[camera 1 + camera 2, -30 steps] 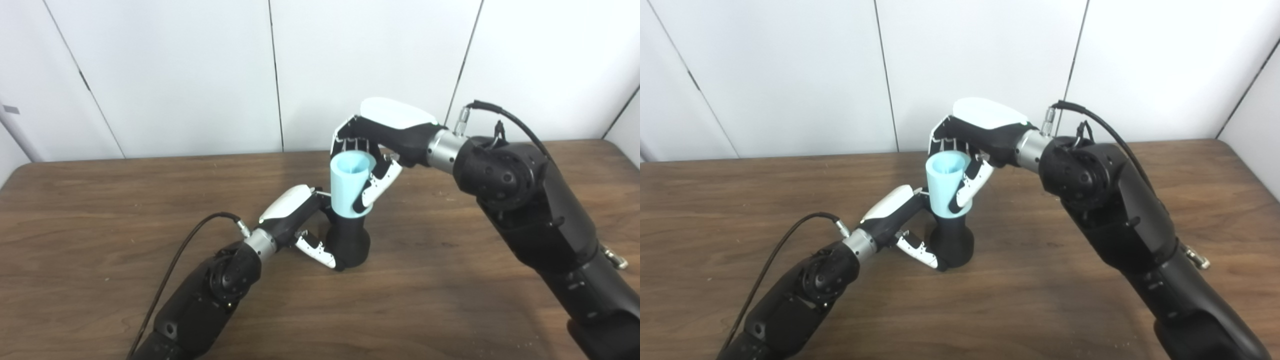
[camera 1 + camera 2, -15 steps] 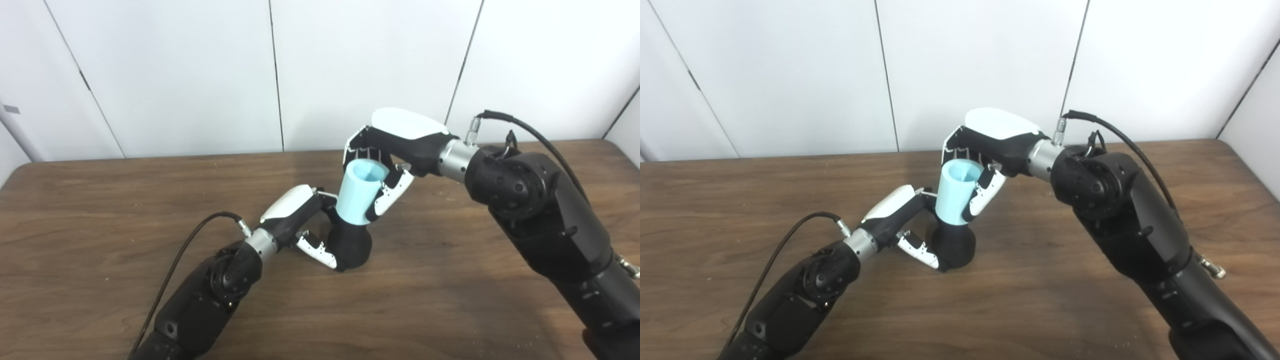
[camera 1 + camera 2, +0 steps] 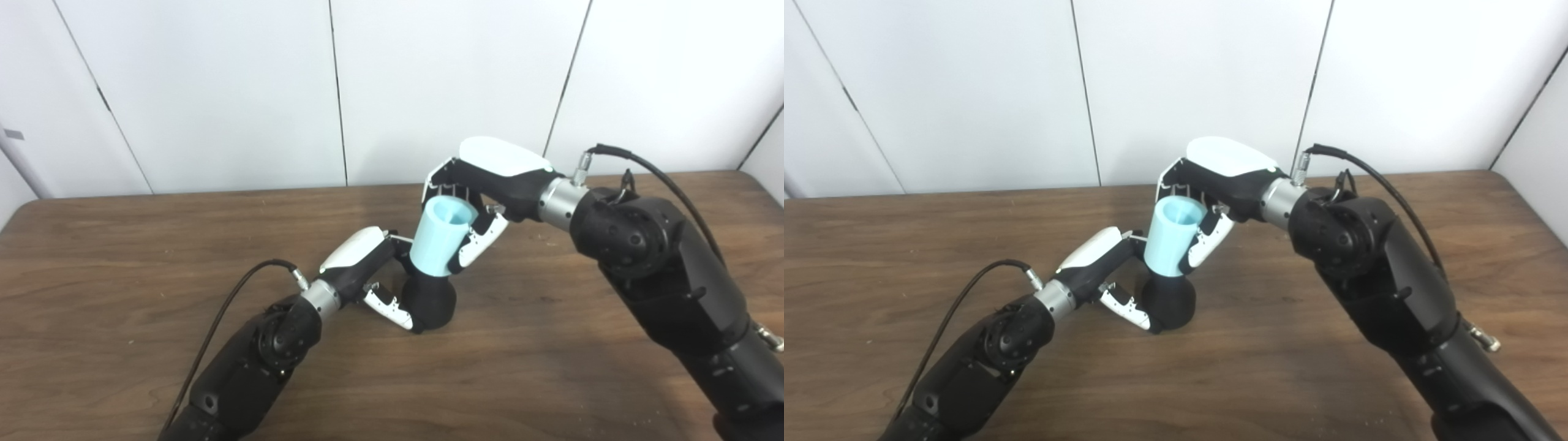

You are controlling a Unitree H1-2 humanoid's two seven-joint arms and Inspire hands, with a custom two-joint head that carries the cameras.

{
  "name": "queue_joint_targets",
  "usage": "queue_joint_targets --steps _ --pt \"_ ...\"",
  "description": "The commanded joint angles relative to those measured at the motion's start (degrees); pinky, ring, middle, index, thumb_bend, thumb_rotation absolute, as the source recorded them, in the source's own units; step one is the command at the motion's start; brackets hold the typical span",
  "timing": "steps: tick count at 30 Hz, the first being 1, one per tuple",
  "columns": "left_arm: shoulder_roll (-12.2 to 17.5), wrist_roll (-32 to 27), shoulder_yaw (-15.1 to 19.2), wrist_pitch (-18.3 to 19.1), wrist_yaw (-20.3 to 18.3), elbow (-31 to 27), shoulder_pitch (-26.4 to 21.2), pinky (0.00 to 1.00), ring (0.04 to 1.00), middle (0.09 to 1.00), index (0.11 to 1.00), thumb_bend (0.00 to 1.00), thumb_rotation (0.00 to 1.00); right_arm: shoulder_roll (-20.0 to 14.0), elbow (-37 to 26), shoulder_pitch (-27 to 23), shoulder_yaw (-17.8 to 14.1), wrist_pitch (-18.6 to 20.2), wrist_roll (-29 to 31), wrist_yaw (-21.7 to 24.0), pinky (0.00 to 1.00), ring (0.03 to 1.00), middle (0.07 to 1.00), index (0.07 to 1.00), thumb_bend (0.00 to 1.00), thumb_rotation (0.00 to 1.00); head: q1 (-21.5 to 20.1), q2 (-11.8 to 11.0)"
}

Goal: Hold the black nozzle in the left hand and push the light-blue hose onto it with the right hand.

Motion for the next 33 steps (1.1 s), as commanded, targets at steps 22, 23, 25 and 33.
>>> queue_joint_targets --steps 22,23,25,33 --pt "0.2 2.0 -3.4 3.0 -6.1 2.7 2.8 1.0 0.617 0.487 0.481 0.53 0.0 2.0 0.8 -0.3 2.3 -5.4 0.9 0.7 0.3 0.401 0.442 0.52 0.52 0.0 -0.2 0.4" --pt "0.2 2.0 -3.4 3.0 -6.2 2.6 2.8 1.0 0.616 0.486 0.482 0.53 0.0 1.7 0.7 -0.2 2.3 -5.3 0.9 0.9 0.31 0.402 0.443 0.52 0.52 0.0 -0.2 0.4" --pt "0.2 1.9 -3.4 3.1 -6.2 2.6 2.8 1.0 0.615 0.486 0.482 0.53 0.0 1.6 0.7 -0.2 2.3 -5.3 1.0 0.9 0.31 0.403 0.443 0.52 0.52 0.0 -0.2 0.4" --pt "0.3 2.2 -3.6 3.4 -6.3 2.4 2.8 1.0 0.612 0.483 0.483 0.53 0.0 0.5 0.6 0.2 2.2 -4.7 1.1 1.2 0.32 0.409 0.441 0.519 0.52 0.0 -0.6 0.5"
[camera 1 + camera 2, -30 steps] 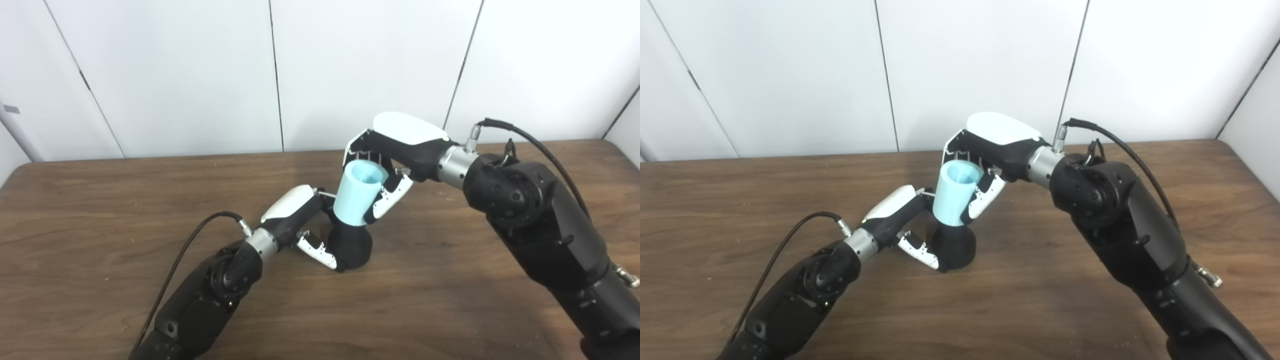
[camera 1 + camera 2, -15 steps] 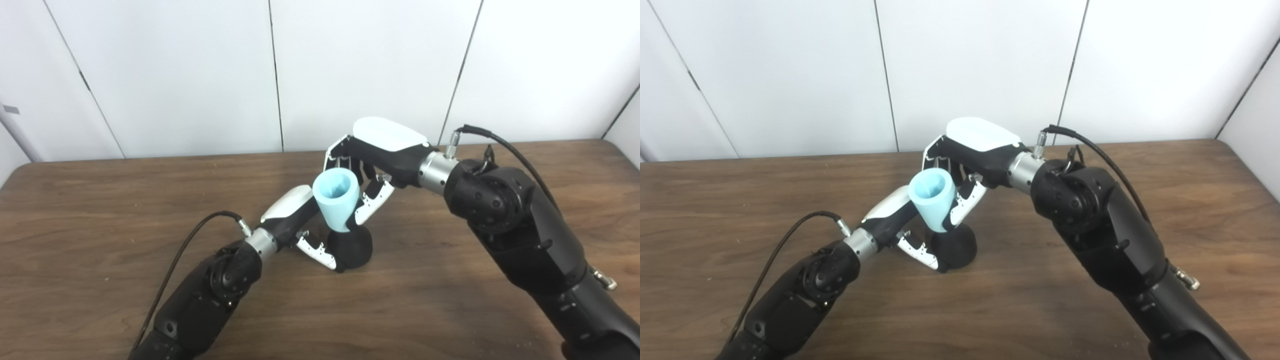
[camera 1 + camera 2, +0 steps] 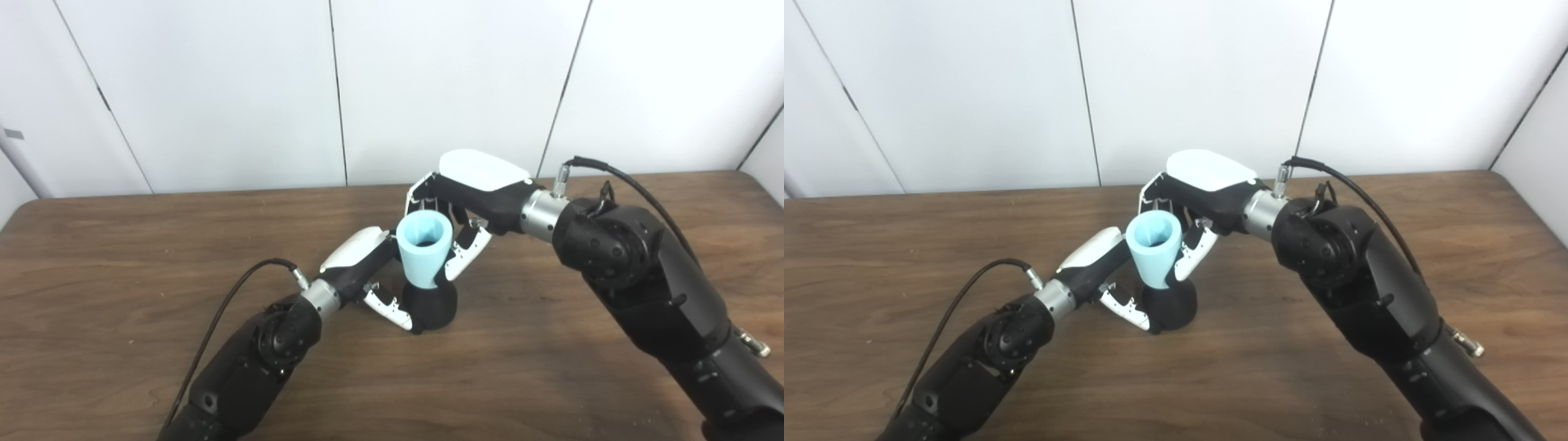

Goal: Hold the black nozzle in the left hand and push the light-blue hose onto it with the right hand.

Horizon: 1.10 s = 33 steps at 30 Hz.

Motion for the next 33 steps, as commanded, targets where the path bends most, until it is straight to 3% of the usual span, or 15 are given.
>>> queue_joint_targets --steps 1,21,23,24,26,28,33 --pt "0.1 2.2 -3.2 3.5 -6.3 2.4 2.9 1.0 0.612 0.483 0.483 0.53 0.0 -0.9 -0.4 -0.3 0.4 -1.0 1.1 1.6 0.32 0.409 0.44 0.519 0.52 0.0 0.0 0.1" --pt "0.2 1.9 -3.0 3.5 -6.4 2.1 3.0 1.0 0.609 0.478 0.485 0.53 0.0 -0.9 -1.7 1.3 -0.7 1.9 -0.1 1.3 0.33 0.414 0.454 0.52 0.52 0.0 -0.1 -0.2" --pt "0.3 2.2 -3.1 3.5 -6.4 2.1 3.0 1.0 0.612 0.478 0.485 0.53 0.0 -1.0 -3.1 1.1 -0.6 3.4 -1.3 2.0 0.4 0.532 0.623 0.69 0.8 0.06 -0.1 -0.2" --pt "0.3 2.2 -3.1 3.6 -6.4 2.1 3.0 1.0 0.613 0.478 0.485 0.53 0.0 -1.1 -3.6 1.0 -0.5 3.8 -1.7 2.2 0.43 0.586 0.678 0.734 0.86 0.1 -0.1 -0.2" --pt "0.3 2.2 -3.2 3.4 -6.3 2.2 3.0 1.0 0.613 0.478 0.485 0.53 0.0 -1.3 -4.2 0.6 -0.4 4.2 -2.6 2.6 0.46 0.628 0.721 0.768 0.9 0.13 -0.3 -0.2" --pt "0.3 2.2 -3.2 3.2 -6.3 2.5 3.0 1.0 0.613 0.478 0.485 0.53 0.0 -1.3 -4.6 0.2 -0.4 4.4 -3.5 2.9 0.57 0.745 0.834 0.829 0.95 0.2 -0.3 -0.2" --pt "0.2 2.2 -3.2 3.2 -6.3 2.7 2.9 1.0 0.613 0.478 0.485 0.53 0.0 -1.5 -5.5 0.7 -0.1 3.8 -6.3 2.8 0.59 0.768 0.857 0.841 0.96 0.21 -0.1 -0.4"
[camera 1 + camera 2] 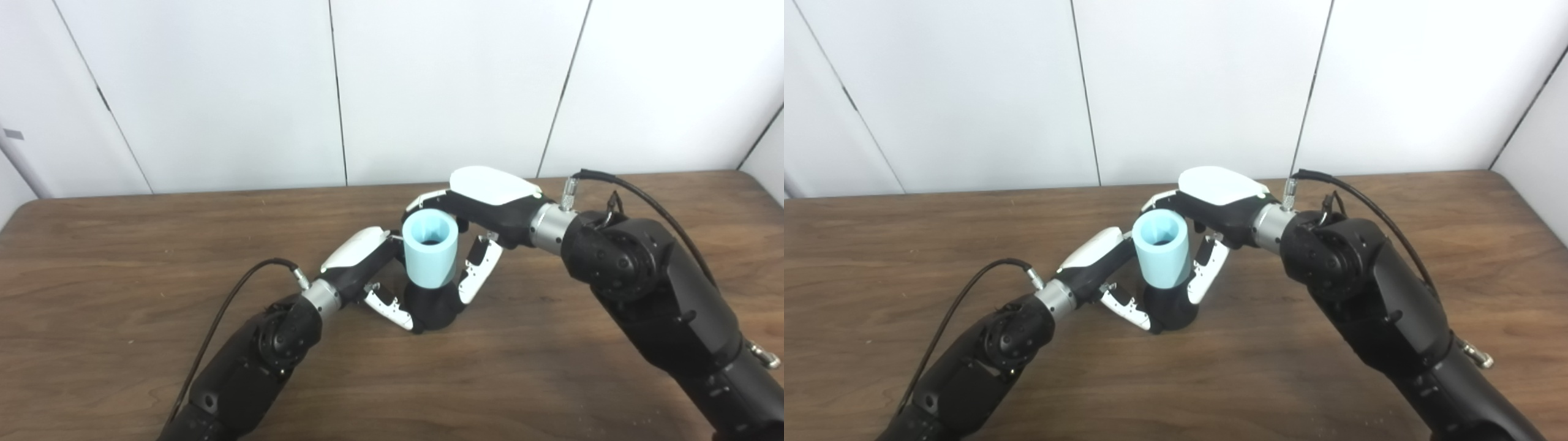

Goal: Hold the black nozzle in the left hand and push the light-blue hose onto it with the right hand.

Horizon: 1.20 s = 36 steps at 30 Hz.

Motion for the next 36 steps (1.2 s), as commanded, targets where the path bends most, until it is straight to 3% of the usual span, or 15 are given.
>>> queue_joint_targets --steps 1,2,5,12,21,27,36 --pt "0.0 2.0 -3.1 3.2 -6.2 3.0 2.9 1.0 0.612 0.477 0.486 0.53 0.0 -0.9 -3.1 -1.0 -0.1 -1.2 -3.7 -1.1 0.77 0.881 0.927 0.919 0.98 0.28 -0.1 0.1" --pt "-0.1 1.9 -3.1 3.3 -6.2 3.0 2.9 1.0 0.611 0.476 0.486 0.53 0.0 -0.8 -3.5 -0.6 -0.3 -1.7 -4.2 -1.8 0.89 0.952 0.97 0.967 0.99 0.33 -0.2 0.0" --pt "-0.1 2.0 -3.2 3.4 -6.3 2.8 3.1 1.0 0.611 0.473 0.487 0.53 0.0 -0.2 -3.6 0.2 -1.6 -3.5 -2.2 -3.2 0.96 0.994 0.997 0.996 1.0 0.36 -0.2 0.0" --pt "0.0 2.0 -3.2 3.3 -6.4 3.1 2.8 1.0 0.614 0.474 0.487 0.53 0.0 -0.2 -3.4 0.3 -3.7 -6.6 1.0 -3.9 0.96 1.0 1.0 1.0 1.0 0.37 -0.1 -0.1" --pt "0.3 2.0 -3.2 3.3 -6.5 2.9 2.8 1.0 0.615 0.477 0.485 0.53 0.0 -1.4 -5.1 0.3 -5.4 -6.5 1.8 -2.4 0.99 1.0 1.0 1.0 1.0 0.38 0.0 -0.2" --pt "0.5 1.9 -3.2 3.0 -6.5 3.1 2.7 1.0 0.615 0.484 0.483 0.53 0.0 -2.5 -8.6 1.6 -8.3 -7.1 6.0 -2.6 1.0 1.0 1.0 1.0 1.0 0.38 -0.2 -0.2" --pt "0.6 1.9 -3.1 3.0 -6.6 3.1 2.6 1.0 0.61 0.483 0.483 0.53 0.0 -3.5 -10.3 3.9 -9.5 -10.0 9.4 -3.2 1.0 1.0 1.0 1.0 1.0 0.5 -0.1 -0.3"
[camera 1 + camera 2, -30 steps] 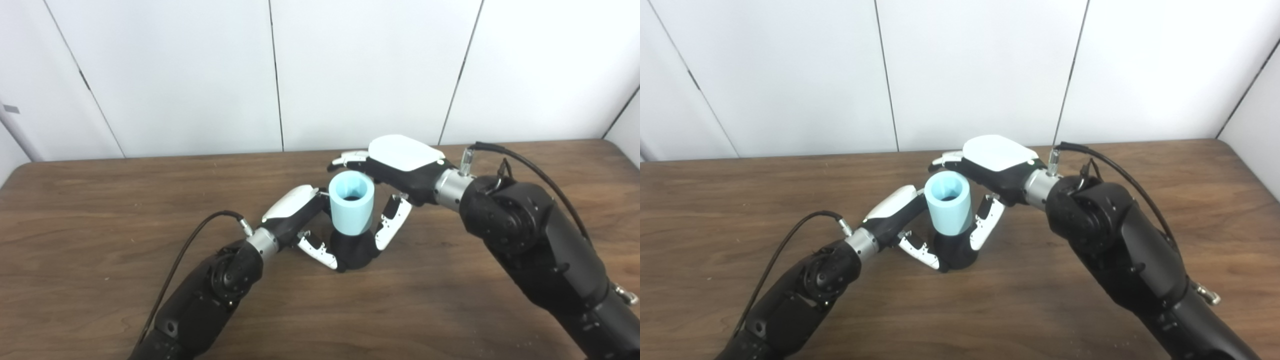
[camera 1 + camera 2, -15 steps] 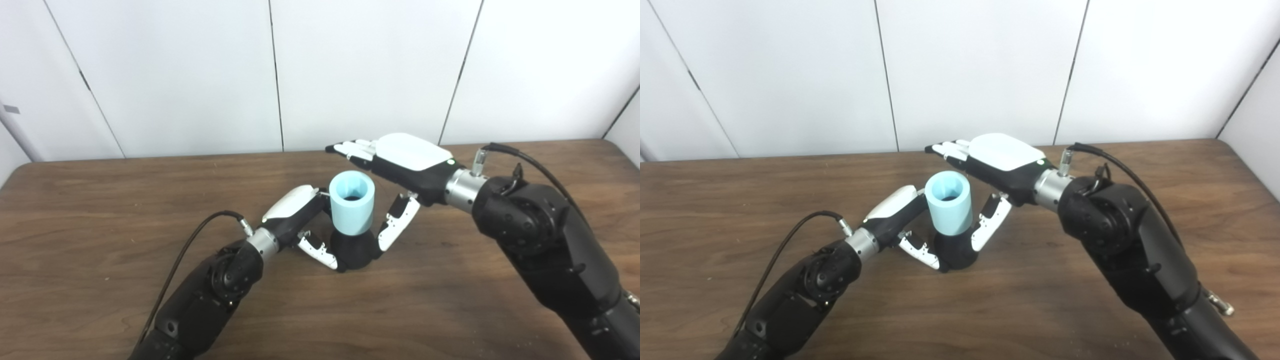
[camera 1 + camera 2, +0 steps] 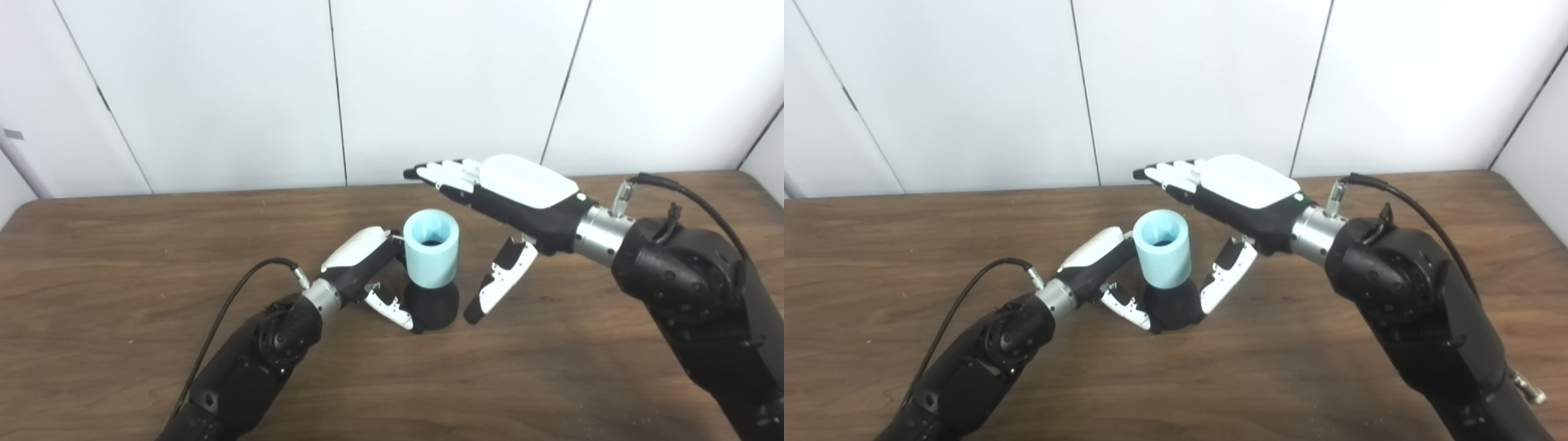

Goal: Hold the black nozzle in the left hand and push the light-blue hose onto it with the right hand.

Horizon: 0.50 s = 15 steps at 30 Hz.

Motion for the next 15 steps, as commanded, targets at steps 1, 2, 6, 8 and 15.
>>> queue_joint_targets --steps 1,2,6,8,15 --pt "0.5 1.9 -3.0 3.0 -6.5 3.1 2.8 1.0 0.61 0.483 0.483 0.53 0.0 -1.0 -1.9 -2.1 -1.4 -1.9 0.7 -1.7 1.0 1.0 1.0 1.0 1.0 0.51 0.0 0.1" --pt "0.5 1.9 -3.0 3.0 -6.5 3.1 2.8 1.0 0.61 0.483 0.483 0.53 0.0 -1.0 -1.9 -2.0 -1.4 -2.0 0.8 -1.7 1.0 1.0 1.0 1.0 1.0 0.51 0.0 0.1" --pt "0.6 1.9 -3.0 2.9 -6.4 2.8 2.9 1.0 0.61 0.483 0.483 0.53 0.0 -1.4 -1.7 -1.3 -0.9 -4.5 1.7 -1.5 1.0 1.0 1.0 1.0 1.0 0.54 0.0 0.1" --pt "0.7 1.9 -2.9 2.9 -6.3 2.6 3.0 1.0 0.61 0.483 0.483 0.53 0.0 -1.7 -1.4 -1.2 -0.9 -5.1 2.4 -1.1 1.0 1.0 1.0 1.0 0.99 0.54 0.0 0.2" --pt "0.7 1.9 -2.9 2.9 -6.4 2.6 3.0 1.0 0.608 0.485 0.483 0.53 0.0 -2.1 -0.9 -0.9 -0.5 -5.7 4.1 -0.1 1.0 1.0 1.0 1.0 0.98 0.53 -0.1 0.2"
